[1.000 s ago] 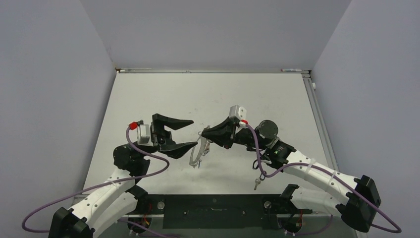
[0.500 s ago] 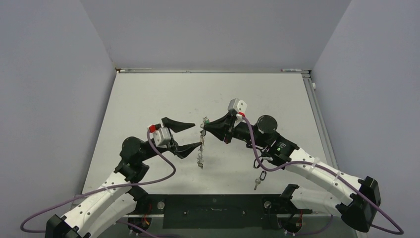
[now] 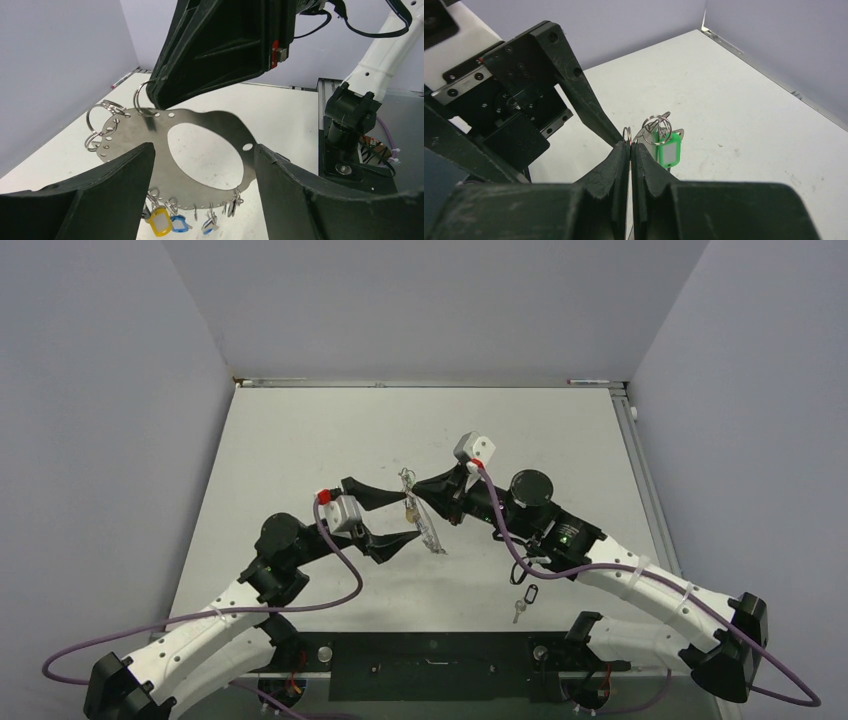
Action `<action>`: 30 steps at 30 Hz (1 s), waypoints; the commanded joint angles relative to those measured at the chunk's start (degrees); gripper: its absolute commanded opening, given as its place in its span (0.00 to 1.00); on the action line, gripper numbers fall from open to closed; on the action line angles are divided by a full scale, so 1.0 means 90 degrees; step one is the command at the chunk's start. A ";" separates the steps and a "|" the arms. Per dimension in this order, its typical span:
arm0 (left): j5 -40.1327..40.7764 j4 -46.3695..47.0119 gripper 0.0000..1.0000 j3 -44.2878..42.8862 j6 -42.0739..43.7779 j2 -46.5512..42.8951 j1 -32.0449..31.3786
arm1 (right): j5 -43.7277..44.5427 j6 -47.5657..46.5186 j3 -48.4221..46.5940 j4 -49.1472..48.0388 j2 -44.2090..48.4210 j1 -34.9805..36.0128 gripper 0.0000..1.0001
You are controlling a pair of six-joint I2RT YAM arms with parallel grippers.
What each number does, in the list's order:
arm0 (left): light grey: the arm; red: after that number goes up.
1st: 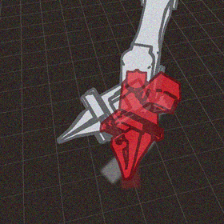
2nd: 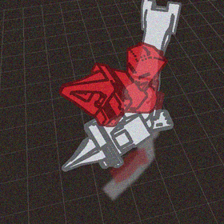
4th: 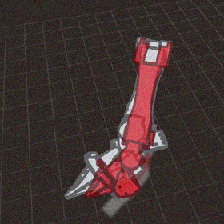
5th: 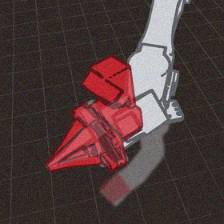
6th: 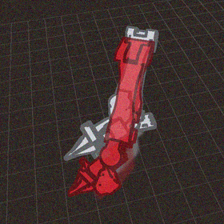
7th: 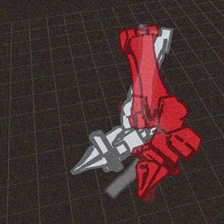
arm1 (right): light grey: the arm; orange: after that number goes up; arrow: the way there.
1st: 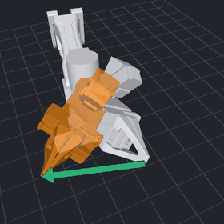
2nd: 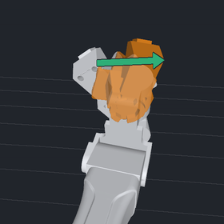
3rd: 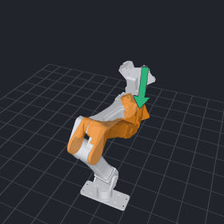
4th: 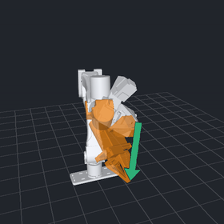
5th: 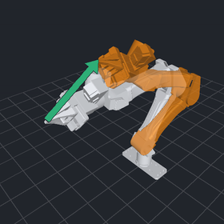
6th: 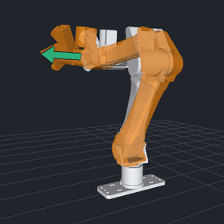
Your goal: Put the keys on the keyring
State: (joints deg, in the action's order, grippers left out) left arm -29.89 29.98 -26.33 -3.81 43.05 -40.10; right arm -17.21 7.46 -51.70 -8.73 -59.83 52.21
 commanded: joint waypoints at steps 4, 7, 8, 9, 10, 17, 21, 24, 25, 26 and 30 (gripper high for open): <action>0.0574 0.0250 0.73 -0.0407 -0.0042 0.0008 -0.0383 | 0.0802 -0.0061 -0.0456 -0.0244 -0.0115 0.0320 0.05; 0.1036 0.0024 0.73 -0.0462 0.0045 0.0051 -0.0541 | 0.1023 0.0062 -0.0468 -0.0330 -0.0158 0.0405 0.05; 0.1218 -0.0033 0.73 -0.0468 0.0105 0.0038 -0.0621 | 0.1113 0.0111 -0.0487 -0.0334 -0.0172 0.0422 0.05; 0.1415 -0.0089 0.73 -0.0464 0.0181 0.0025 -0.0698 | 0.1223 0.0162 -0.0507 -0.0338 -0.0185 0.0426 0.05; 0.1520 -0.0161 0.73 -0.0472 0.0257 0.0009 -0.0751 | 0.1333 0.0210 -0.0526 -0.0331 -0.0196 0.0438 0.05; 0.2733 -0.1008 0.62 -0.0675 0.1045 0.0078 -0.1048 | 0.1609 0.0441 -0.0681 -0.0207 -0.0224 0.0490 0.05; 0.3269 -0.1317 0.51 -0.0863 0.1292 0.0281 -0.1059 | 0.1666 0.0576 -0.0863 0.0057 -0.0272 0.0492 0.05; 0.3439 -0.1388 0.30 -0.1013 0.1540 0.0437 -0.1058 | 0.1737 0.0733 -0.1018 0.0303 -0.0317 0.0498 0.05; 0.3468 -0.1409 0.20 -0.1064 0.1614 0.0491 -0.1058 | 0.1779 0.0816 -0.1069 0.0398 -0.0315 0.0498 0.05; 0.3504 -0.1436 0.11 -0.1109 0.1696 0.0533 -0.1053 | 0.1845 0.0872 -0.1131 0.0504 -0.0326 0.0498 0.05; 0.3572 -0.1563 0.00 -0.1167 0.2057 0.0519 -0.1058 | 0.2184 0.1151 -0.1474 0.1135 -0.0413 0.0493 0.05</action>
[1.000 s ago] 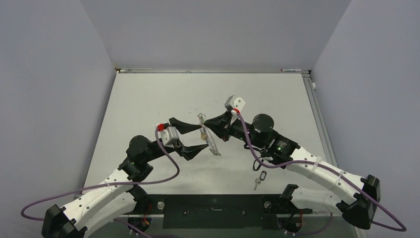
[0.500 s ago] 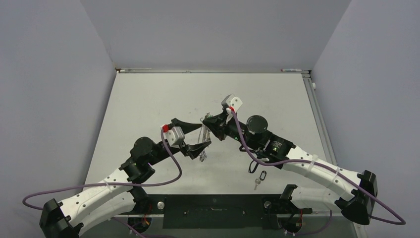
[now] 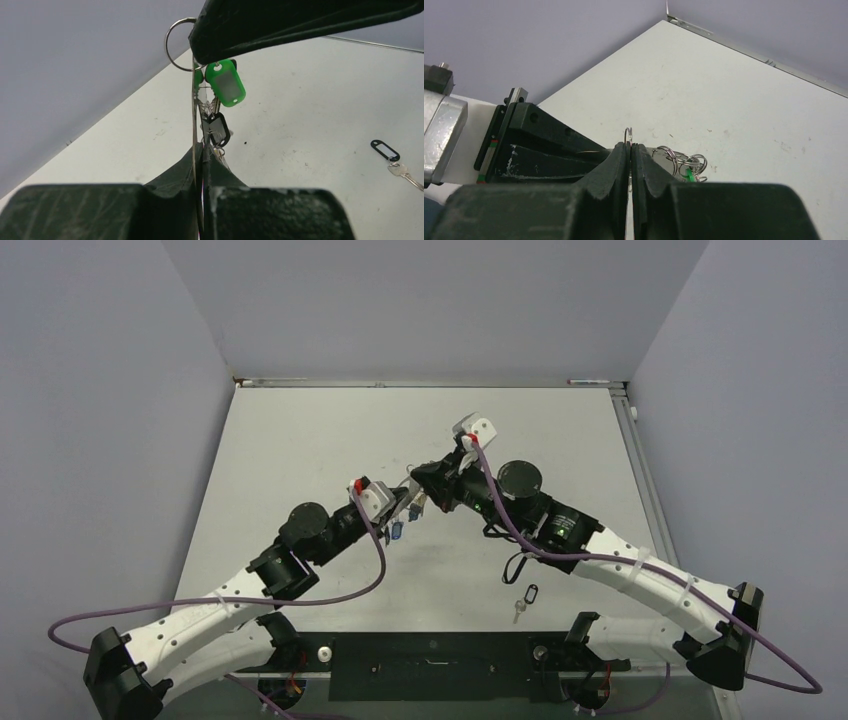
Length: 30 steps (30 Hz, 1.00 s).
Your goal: Put the keys on the keyring
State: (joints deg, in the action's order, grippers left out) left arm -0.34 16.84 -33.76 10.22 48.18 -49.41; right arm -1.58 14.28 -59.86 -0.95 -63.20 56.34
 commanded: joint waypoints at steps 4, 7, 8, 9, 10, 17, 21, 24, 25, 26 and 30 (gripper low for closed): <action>0.0449 -0.0322 0.00 -0.0272 0.0837 -0.0242 -0.0019 | 0.0948 0.0874 -0.1117 0.1234 -0.0263 0.0030 0.05; 0.0291 -0.0502 0.00 -0.0243 0.1073 -0.0390 -0.0024 | 0.1190 0.1223 -0.1573 0.1904 -0.0451 0.0015 0.05; 0.0175 -0.0592 0.00 -0.0243 0.1139 -0.0424 -0.0019 | 0.1223 0.1309 -0.1676 0.2144 -0.0511 -0.0007 0.05; 0.0100 -0.0650 0.00 -0.0243 0.1186 -0.0453 -0.0023 | 0.1242 0.1417 -0.1789 0.2315 -0.0554 -0.0035 0.05; 0.0054 -0.0697 0.00 -0.0236 0.1214 -0.0472 -0.0022 | 0.1225 0.1497 -0.1899 0.2491 -0.0606 -0.0076 0.05; -0.0391 -0.0975 0.00 -0.0261 0.1288 -0.0538 -0.0019 | -0.0010 0.1986 -0.2357 0.3264 -0.0917 -0.0863 0.05; -0.0594 -0.1156 0.00 -0.0301 0.1296 -0.0573 -0.0021 | -0.0807 0.2079 -0.2492 0.3524 -0.1057 -0.1329 0.05; -0.0714 -0.1287 0.00 -0.0316 0.1296 -0.0623 -0.0023 | -0.1476 0.2082 -0.2612 0.3637 -0.1236 -0.1562 0.05; -0.0759 -0.1339 0.00 -0.0326 0.1301 -0.0648 -0.0025 | -0.1702 0.2095 -0.2660 0.3685 -0.1298 -0.1689 0.05; -0.0810 -0.1403 0.00 -0.0335 0.1305 -0.0676 -0.0021 | -0.1920 0.2106 -0.2708 0.3709 -0.1374 -0.1784 0.05; -0.1043 -0.1522 0.00 -0.0303 0.1219 -0.0774 -0.0022 | -0.2499 0.2157 -0.2696 0.3684 -0.1496 -0.2015 0.05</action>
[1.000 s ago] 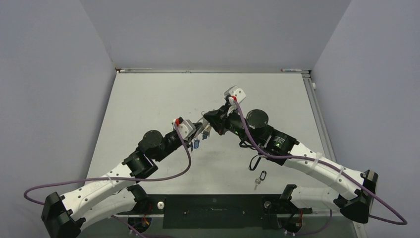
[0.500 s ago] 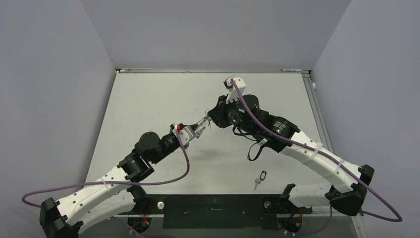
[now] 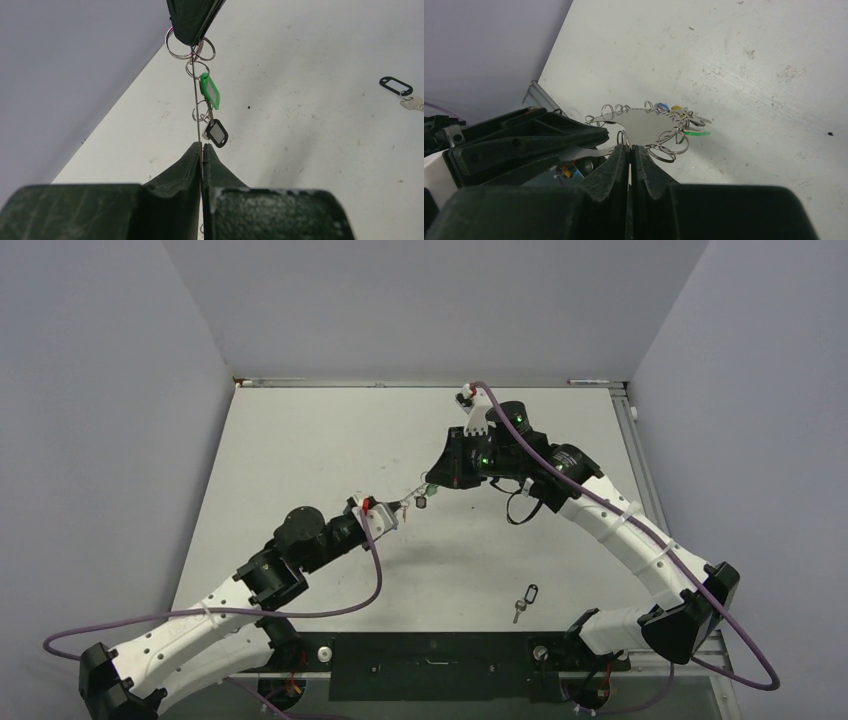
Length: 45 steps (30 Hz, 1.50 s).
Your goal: Put the keys on the keyring
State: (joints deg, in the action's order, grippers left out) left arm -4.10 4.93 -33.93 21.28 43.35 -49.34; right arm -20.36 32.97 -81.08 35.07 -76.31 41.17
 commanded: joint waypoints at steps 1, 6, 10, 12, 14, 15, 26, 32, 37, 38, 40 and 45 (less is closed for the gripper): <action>-0.0638 -0.0160 0.00 -0.0242 -0.0057 -0.0276 -0.0028 | -0.0482 0.0108 -0.0308 -0.0373 -0.0034 -0.0360 0.05; -0.0679 0.0084 0.10 -0.0046 -0.0270 -0.0302 -0.0026 | -0.0629 0.0322 -0.0084 -0.0678 0.0045 -0.0396 0.05; -0.0707 0.0344 0.17 -0.0021 -0.0393 -0.0170 -0.0025 | -0.0731 0.0466 0.0047 -0.0868 0.0075 -0.0394 0.05; -0.0710 0.0524 0.22 -0.0002 -0.0432 -0.0103 -0.0033 | -0.0744 0.0518 0.0114 -0.0928 0.0097 -0.0394 0.05; -0.0688 0.0703 0.29 0.0010 -0.0506 -0.0032 -0.0018 | -0.0747 0.0556 0.0170 -0.0983 0.0118 -0.0394 0.05; -0.0709 0.0770 0.33 0.0011 -0.0541 0.0002 -0.0018 | -0.0747 0.0564 0.0187 -0.1007 0.0128 -0.0394 0.05; -0.1193 0.1672 0.40 -0.0060 -0.1206 0.0451 0.0298 | -0.0674 0.0602 0.0312 -0.1118 0.0217 -0.0270 0.05; -0.1251 0.2337 0.43 -0.0011 -0.1789 0.0729 0.0504 | -0.0576 0.0608 0.0351 -0.1147 0.0250 -0.0129 0.05; -0.1371 0.2557 0.47 0.0001 -0.1954 0.0886 0.0534 | -0.0490 0.0655 0.0414 -0.1215 0.0232 0.0063 0.05; -0.1324 0.2541 0.47 -0.0008 -0.1941 0.0908 0.0535 | -0.0471 0.0662 0.0424 -0.1223 0.0223 0.0094 0.05; -0.1216 0.2538 0.46 0.0006 -0.1922 0.0938 0.0532 | -0.0432 0.0674 0.0422 -0.1211 0.0231 0.0137 0.05; -0.0971 0.2281 0.38 0.0002 -0.1594 0.0992 0.0528 | -0.0443 0.0721 0.0404 -0.1211 0.0266 0.0163 0.05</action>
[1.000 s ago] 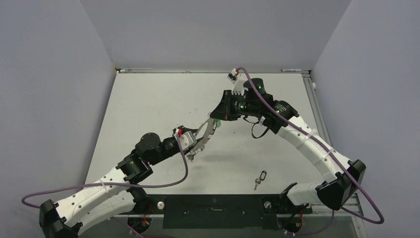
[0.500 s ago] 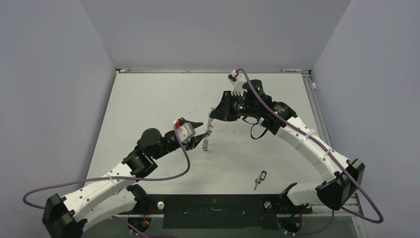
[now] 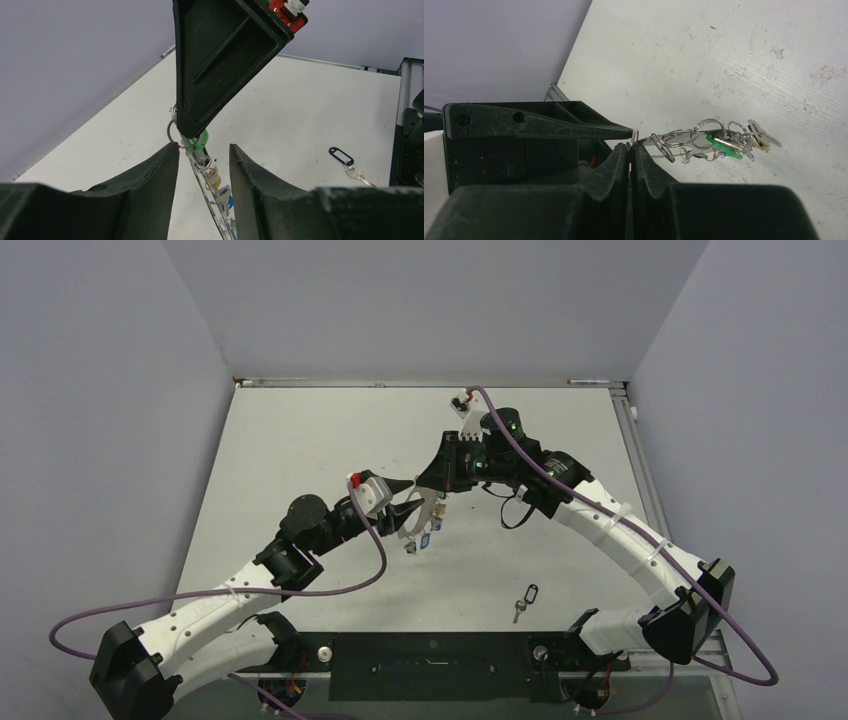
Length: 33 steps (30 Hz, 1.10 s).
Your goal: Put the keys on the keyring
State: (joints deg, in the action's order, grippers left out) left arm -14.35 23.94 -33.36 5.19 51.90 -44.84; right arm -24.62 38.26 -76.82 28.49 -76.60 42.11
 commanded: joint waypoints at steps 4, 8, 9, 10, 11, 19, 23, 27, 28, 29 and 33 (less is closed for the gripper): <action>0.0320 0.0050 0.35 0.0030 0.0444 -0.0027 0.0031 | 0.0023 0.0151 -0.0088 -0.0451 0.0353 0.0073 0.05; 0.0289 0.0087 0.35 0.0080 0.0536 -0.0025 0.0031 | -0.0027 0.0156 -0.0089 -0.0452 0.0388 0.0077 0.05; 0.0268 0.0086 0.36 0.0088 0.0574 -0.0024 0.0030 | -0.0036 0.0162 -0.0088 -0.0455 0.0400 0.0086 0.05; 0.0253 0.0100 0.37 0.0101 0.0600 -0.0029 0.0031 | -0.0048 0.0160 -0.0088 -0.0451 0.0407 0.0092 0.05; 0.0256 0.0128 0.38 0.0124 0.0607 -0.0038 0.0031 | -0.0061 0.0156 -0.0088 -0.0453 0.0428 0.0092 0.05; -0.0159 0.0630 0.39 0.0349 0.0629 -0.0205 0.0077 | -0.0104 0.0173 -0.0005 -0.0482 0.0501 0.0149 0.05; -0.0355 0.0828 0.38 0.0458 0.0663 -0.0270 0.0097 | -0.0134 0.0172 0.0013 -0.0487 0.0542 0.0156 0.05; -0.0408 0.1053 0.35 0.0552 0.0599 -0.0335 0.0120 | -0.0146 0.0172 0.0031 -0.0498 0.0562 0.0207 0.05; -0.0408 0.1064 0.34 0.0553 0.0588 -0.0329 0.0130 | -0.0159 0.0173 0.0031 -0.0498 0.0562 0.0228 0.05; -0.0408 0.1090 0.33 0.0553 0.0570 -0.0319 0.0136 | -0.0159 0.0168 0.0042 -0.0506 0.0562 0.0246 0.05; -0.0445 0.1192 0.31 0.0563 0.0510 -0.0274 0.0167 | -0.0151 0.0171 0.0064 -0.0508 0.0586 0.0309 0.05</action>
State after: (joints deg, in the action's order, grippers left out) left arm -16.99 30.28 -28.25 10.68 49.84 -43.79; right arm -24.91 38.92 -76.03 28.25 -74.24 44.01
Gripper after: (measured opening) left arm 0.321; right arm 0.056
